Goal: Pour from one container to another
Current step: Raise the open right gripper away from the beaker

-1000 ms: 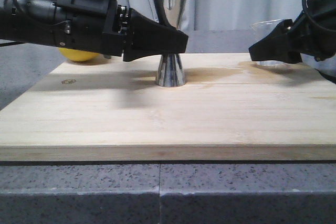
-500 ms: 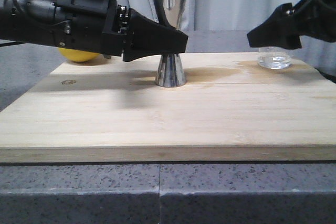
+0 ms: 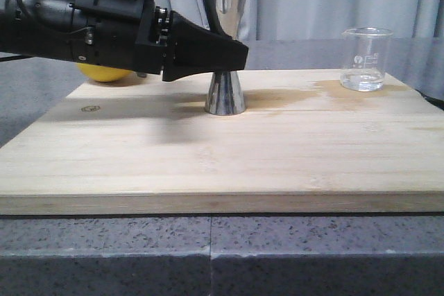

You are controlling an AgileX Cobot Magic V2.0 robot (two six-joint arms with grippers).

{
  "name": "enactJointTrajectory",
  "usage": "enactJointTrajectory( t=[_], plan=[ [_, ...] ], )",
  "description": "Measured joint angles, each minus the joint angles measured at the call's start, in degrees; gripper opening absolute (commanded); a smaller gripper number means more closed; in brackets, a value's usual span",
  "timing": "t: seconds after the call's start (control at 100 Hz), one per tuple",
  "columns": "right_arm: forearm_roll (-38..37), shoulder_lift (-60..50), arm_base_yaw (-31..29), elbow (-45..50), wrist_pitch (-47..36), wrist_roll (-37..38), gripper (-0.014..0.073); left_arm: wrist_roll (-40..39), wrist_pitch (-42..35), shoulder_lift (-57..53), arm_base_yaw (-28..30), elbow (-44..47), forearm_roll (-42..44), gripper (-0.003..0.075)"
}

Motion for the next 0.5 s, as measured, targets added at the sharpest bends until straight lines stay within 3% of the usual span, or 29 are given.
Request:
enactJointTrajectory(
  t=[0.28,0.5],
  plan=[
    [-24.44,-6.82,0.00,0.09,1.96,30.54,0.0554,0.00,0.00,0.00,0.00,0.00,0.00,0.0124],
    [-27.88,-8.75,0.00,0.09,-0.37,35.95,0.0554,0.00,0.00,0.00,0.00,0.00,0.00,0.0124]
  ],
)
